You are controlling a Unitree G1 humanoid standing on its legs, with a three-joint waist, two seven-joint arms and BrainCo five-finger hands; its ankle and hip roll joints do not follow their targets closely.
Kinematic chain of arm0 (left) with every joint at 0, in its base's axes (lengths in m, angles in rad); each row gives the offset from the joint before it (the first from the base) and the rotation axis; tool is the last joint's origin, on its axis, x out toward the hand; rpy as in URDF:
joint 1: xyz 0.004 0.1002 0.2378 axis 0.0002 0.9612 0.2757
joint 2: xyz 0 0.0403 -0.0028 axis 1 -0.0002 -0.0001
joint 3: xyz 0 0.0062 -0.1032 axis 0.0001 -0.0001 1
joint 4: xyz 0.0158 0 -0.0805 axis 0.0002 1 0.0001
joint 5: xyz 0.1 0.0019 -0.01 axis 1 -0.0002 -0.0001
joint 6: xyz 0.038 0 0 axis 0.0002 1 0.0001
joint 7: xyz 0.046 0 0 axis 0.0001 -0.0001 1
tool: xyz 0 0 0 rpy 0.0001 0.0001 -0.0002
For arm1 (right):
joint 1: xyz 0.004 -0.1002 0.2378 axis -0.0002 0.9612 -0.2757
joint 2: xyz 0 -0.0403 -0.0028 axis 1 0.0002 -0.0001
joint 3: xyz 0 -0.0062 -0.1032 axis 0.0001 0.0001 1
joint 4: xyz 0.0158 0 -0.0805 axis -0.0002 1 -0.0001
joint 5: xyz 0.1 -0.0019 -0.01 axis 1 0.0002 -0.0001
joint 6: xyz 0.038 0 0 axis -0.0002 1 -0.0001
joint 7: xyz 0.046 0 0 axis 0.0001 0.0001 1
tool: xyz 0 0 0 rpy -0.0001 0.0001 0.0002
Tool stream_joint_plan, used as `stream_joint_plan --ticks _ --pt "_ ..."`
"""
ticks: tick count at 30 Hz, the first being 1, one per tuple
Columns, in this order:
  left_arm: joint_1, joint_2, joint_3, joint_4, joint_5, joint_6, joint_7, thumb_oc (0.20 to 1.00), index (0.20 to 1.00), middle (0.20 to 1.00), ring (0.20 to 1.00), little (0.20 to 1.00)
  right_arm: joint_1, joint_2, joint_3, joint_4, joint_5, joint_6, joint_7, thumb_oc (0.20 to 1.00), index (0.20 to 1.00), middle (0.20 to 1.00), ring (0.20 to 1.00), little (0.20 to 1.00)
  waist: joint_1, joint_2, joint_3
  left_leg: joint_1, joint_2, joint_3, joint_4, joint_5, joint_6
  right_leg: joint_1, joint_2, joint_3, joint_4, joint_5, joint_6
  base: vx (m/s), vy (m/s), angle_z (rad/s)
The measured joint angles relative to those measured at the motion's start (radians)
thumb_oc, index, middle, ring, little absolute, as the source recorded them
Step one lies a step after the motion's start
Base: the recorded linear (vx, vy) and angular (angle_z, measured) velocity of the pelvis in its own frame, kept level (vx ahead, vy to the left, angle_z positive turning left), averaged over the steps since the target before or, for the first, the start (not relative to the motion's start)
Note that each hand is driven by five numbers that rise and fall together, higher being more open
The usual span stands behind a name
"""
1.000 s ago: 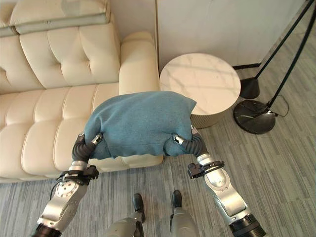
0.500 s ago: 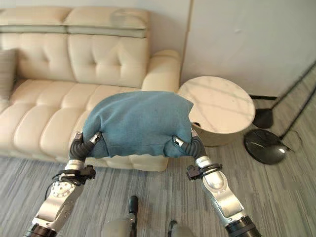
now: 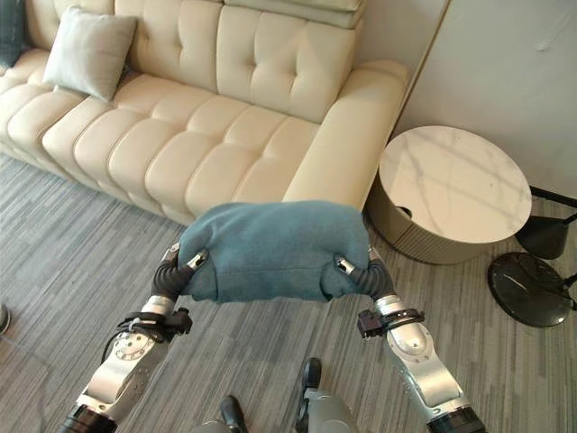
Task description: Pick up all the scattered cushions and arrange them neatly on the sofa.
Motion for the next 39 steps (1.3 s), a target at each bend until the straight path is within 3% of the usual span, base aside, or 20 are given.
stream_joint_plan --ticks 4,9,10,11,13,15,16,19,21,24,25,27,29,32,33,34,36,37,38,39 --pt "0.008 0.023 0.011 -0.002 0.0 0.0 0.0 0.2 0.2 0.2 0.2 0.2 -0.007 0.023 0.017 0.0 -0.001 0.0 0.001 0.2 0.2 0.2 0.2 0.2 0.035 -0.005 0.002 -0.029 -0.05 0.001 0.033 -0.026 0.045 -0.015 -0.043 0.033 -0.008 0.033 0.032 0.03 0.193 0.03" --pt "0.012 0.054 0.036 -0.002 0.001 0.0 0.0 0.2 0.2 0.2 0.2 0.2 -0.016 0.042 0.049 0.0 -0.002 0.006 0.001 0.2 0.2 0.2 0.2 0.2 0.07 -0.035 0.01 -0.083 -0.097 0.002 0.062 -0.03 0.08 -0.045 -0.071 0.079 -0.05 0.106 0.034 0.05 0.217 0.01" --pt "0.014 0.059 0.036 0.001 0.001 0.001 0.0 0.2 0.2 0.2 0.2 0.2 -0.017 0.053 0.046 0.0 -0.003 0.006 0.001 0.2 0.2 0.2 0.2 0.2 0.08 -0.044 0.014 -0.086 -0.114 0.0 0.064 -0.04 0.099 -0.057 -0.085 0.097 -0.032 0.125 0.044 0.08 0.213 -0.07" --pt "0.015 0.058 0.034 0.002 0.001 0.002 0.0 0.2 0.2 0.2 0.2 0.2 -0.014 0.047 0.046 0.0 -0.003 0.007 0.001 0.2 0.2 0.2 0.2 0.2 0.073 -0.046 0.016 -0.083 -0.117 0.0 0.049 -0.04 0.112 -0.067 -0.097 0.118 -0.012 0.149 0.079 0.18 0.25 0.03" --pt "0.015 0.052 0.034 0.002 0.002 0.003 0.0 0.2 0.2 0.2 0.2 0.2 -0.01 0.047 0.047 0.0 -0.003 0.007 0.001 0.2 0.2 0.2 0.2 0.2 0.075 -0.05 0.018 -0.072 -0.106 0.007 0.045 -0.025 0.127 -0.078 -0.104 0.134 0.069 0.089 0.089 0.17 0.155 0.12" --pt "0.006 0.043 0.027 0.02 0.002 0.002 0.0 0.2 0.2 0.2 0.2 0.2 0.005 0.054 0.037 0.0 -0.003 0.004 0.005 0.2 0.2 0.2 0.2 0.2 0.072 -0.052 0.017 -0.069 -0.115 -0.054 0.032 -0.029 0.14 -0.092 -0.046 0.229 0.184 -0.031 0.115 0.17 0.042 0.39" --pt "0.0 0.043 0.027 0.022 0.003 0.001 0.0 0.2 0.2 0.2 0.2 0.2 0.005 0.056 0.037 -0.007 -0.002 0.004 0.004 0.2 0.2 0.2 0.2 0.2 0.061 -0.051 0.019 -0.068 -0.121 -0.079 -0.018 -0.006 0.16 -0.129 -0.006 0.252 0.191 -0.092 0.098 0.24 0.009 0.62" --pt "-0.02 0.042 0.017 0.039 0.002 0.002 0.0 0.2 0.2 0.2 0.2 0.2 0.0 0.042 0.037 -0.008 -0.001 0.004 0.004 0.2 0.2 0.2 0.2 0.2 0.045 -0.032 0.031 -0.06 -0.136 -0.121 -0.029 -0.003 0.163 -0.193 0.024 0.268 0.137 -0.092 0.095 0.19 -0.013 0.54" --pt "-0.024 0.042 0.014 0.043 0.002 0.003 0.0 0.2 0.2 0.2 0.2 0.2 0.002 0.038 0.038 -0.008 -0.001 0.005 0.004 0.2 0.2 0.2 0.2 0.2 0.025 -0.03 0.037 -0.031 -0.155 -0.145 -0.032 0.006 0.142 -0.211 0.008 0.265 0.053 -0.041 0.096 0.21 -0.037 0.62" --pt "-0.019 0.03 0.013 0.051 0.002 0.003 0.0 0.2 0.2 0.2 0.2 0.2 0.004 0.038 0.038 -0.006 -0.001 0.005 0.004 0.2 0.2 0.2 0.2 0.2 0.028 -0.026 0.041 0.01 -0.167 -0.165 -0.024 -0.036 0.12 -0.217 -0.008 0.239 0.01 -0.004 0.085 0.29 -0.111 0.31" --pt "-0.012 0.025 0.016 0.053 0.003 0.003 0.0 0.2 0.2 0.2 0.2 0.2 0.004 0.034 0.038 -0.004 -0.001 0.005 0.005 0.2 0.2 0.2 0.2 0.2 0.03 -0.026 0.042 0.045 -0.175 -0.192 -0.008 -0.076 0.087 -0.178 -0.032 0.191 -0.015 0.024 0.078 0.31 -0.129 0.42" --pt "-0.01 0.011 0.009 0.05 0.002 0.003 0.0 0.2 0.2 0.2 0.2 0.2 0.012 0.021 0.03 0.0 -0.001 0.005 0.005 0.2 0.2 0.2 0.2 0.2 0.017 -0.001 0.044 0.068 -0.159 -0.229 0.015 -0.101 0.054 -0.142 -0.02 0.159 -0.007 0.111 0.042 0.4 -0.215 0.45" --pt "-0.011 -0.009 0.005 0.045 0.002 0.004 -0.001 0.2 0.2 0.2 0.2 0.2 0.002 -0.015 0.025 0.014 0.0 0.006 0.006 0.2 0.2 0.2 0.2 0.2 0.018 0.034 0.048 0.087 -0.102 -0.264 0.044 -0.116 0.029 -0.132 0.024 0.152 0.078 0.048 -0.017 0.25 -0.17 0.27" --pt "-0.012 -0.011 -0.001 0.035 0.002 0.004 -0.018 0.2 0.2 0.2 0.2 0.2 0.006 -0.048 -0.002 0.008 -0.001 0.004 0.024 0.2 0.2 0.2 0.2 0.2 0.003 0.042 0.044 0.074 -0.067 -0.276 0.169 -0.112 -0.005 -0.086 0.047 0.128 0.122 -0.033 -0.033 0.19 -0.163 0.25" --pt "-0.014 -0.012 -0.007 0.034 0.002 0.005 -0.025 0.2 0.2 0.2 0.2 0.2 0.013 -0.05 -0.013 0.007 -0.001 0.004 0.027 0.2 0.2 0.2 0.2 0.2 -0.003 0.038 0.044 0.046 -0.064 -0.27 0.255 -0.11 -0.019 -0.06 0.049 0.128 0.109 -0.036 -0.033 0.1 -0.103 0.24" --pt "-0.01 -0.018 -0.016 0.031 0.002 0.004 -0.028 0.2 0.2 0.2 0.2 0.2 0.016 -0.055 -0.026 0.002 -0.001 0.003 0.033 0.2 0.2 0.2 0.2 0.2 -0.006 0.041 0.041 0.009 -0.051 -0.256 0.344 -0.105 -0.036 -0.039 0.054 0.128 0.097 -0.026 -0.058 0.14 -0.136 -0.02" --pt "-0.011 -0.028 -0.009 0.026 0.002 0.004 -0.029 0.2 0.2 0.2 0.2 0.2 0.012 -0.065 -0.034 -0.001 -0.001 0.002 0.034 0.2 0.2 0.2 0.2 0.2 -0.013 0.053 0.033 -0.021 -0.036 -0.256 0.429 -0.072 -0.087 -0.019 0.065 0.132 0.096 -0.062 -0.062 0.11 -0.088 -0.09" --pt "-0.014 -0.03 -0.011 0.021 0.002 0.004 -0.03 0.2 0.2 0.2 0.2 0.2 0.01 -0.063 -0.035 -0.001 0.0 0.002 0.034 0.2 0.2 0.2 0.2 0.2 -0.023 0.054 0.033 -0.055 -0.029 -0.255 0.485 -0.069 -0.101 -0.013 0.068 0.137 0.091 -0.058 -0.084 0.13 -0.025 -0.07" --pt "-0.019 -0.03 -0.009 0.018 0.002 0.004 -0.03 0.2 0.2 0.2 0.2 0.2 0.01 -0.06 -0.036 -0.005 0.0 0.002 0.034 0.2 0.2 0.2 0.2 0.2 -0.025 0.051 0.034 -0.083 -0.024 -0.245 0.517 -0.082 -0.106 -0.011 0.07 0.146 0.085 -0.059 -0.093 0.23 0.046 -0.3" --pt "-0.028 -0.029 -0.003 0.018 0.002 0.004 -0.03 0.2 0.2 0.2 0.2 0.2 0.01 -0.059 -0.037 -0.006 0.0 0.002 0.033 0.2 0.2 0.2 0.2 0.2 -0.027 0.05 0.034 -0.113 -0.031 -0.229 0.445 -0.109 -0.078 -0.007 0.073 0.172 0.063 -0.055 -0.1 0.33 0.135 -0.55"
